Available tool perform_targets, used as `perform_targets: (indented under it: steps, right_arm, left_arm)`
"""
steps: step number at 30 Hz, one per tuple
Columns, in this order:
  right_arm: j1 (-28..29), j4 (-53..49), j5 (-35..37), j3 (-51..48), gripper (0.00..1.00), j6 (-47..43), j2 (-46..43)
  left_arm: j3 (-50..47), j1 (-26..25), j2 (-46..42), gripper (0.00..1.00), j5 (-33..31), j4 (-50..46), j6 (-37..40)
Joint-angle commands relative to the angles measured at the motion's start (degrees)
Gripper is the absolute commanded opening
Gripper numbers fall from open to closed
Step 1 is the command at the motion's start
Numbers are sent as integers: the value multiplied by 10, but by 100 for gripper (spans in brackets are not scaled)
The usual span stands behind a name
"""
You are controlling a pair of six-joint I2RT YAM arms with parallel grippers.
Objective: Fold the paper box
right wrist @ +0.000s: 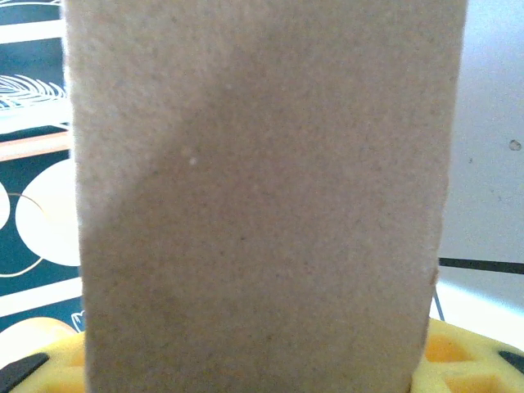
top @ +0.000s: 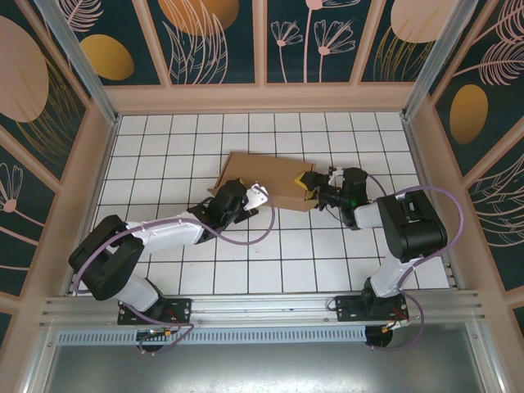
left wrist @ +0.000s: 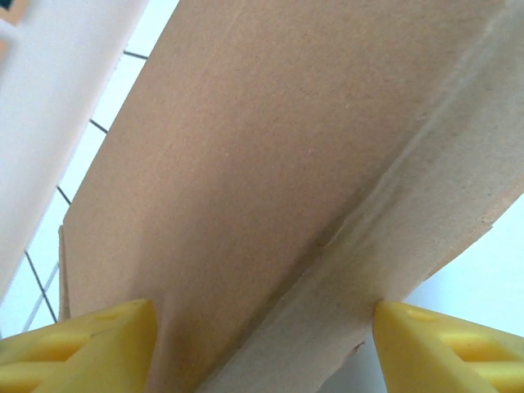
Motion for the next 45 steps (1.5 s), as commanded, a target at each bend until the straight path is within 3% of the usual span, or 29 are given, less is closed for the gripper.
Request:
perform_targets:
  steps: [1,7,18,25,32,38,41,45]
  right_arm:
    - [15,66,-42,-6,44,36,-34]
    - [24,85,-40,-11,43,57,-40]
    - [36,103,-41,-11,42,90,-67]
    - [41,141,-39,-30,43,122,-64]
    - [46,157,-40,-38,48,133,-72]
    - [43,161,-36,-43,71,137,-87]
    - [36,171,-23,-59,82,131,-111]
    - [14,64,0,-79,90,65,-169]
  left_arm:
    - [-11,-4,9,73,-5,32,71]
    - [-6,-5,25,74,36,21,113]
    - [-41,-21,44,78,-54,153,220]
    - [-59,-38,53,66,-145,309,317]
    - [-73,-41,57,58,-186,415,373]
    - [-71,-43,49,55,-190,390,367]
    - [-51,-43,30,53,-183,305,333]
    - [-21,-43,-7,51,-166,175,284]
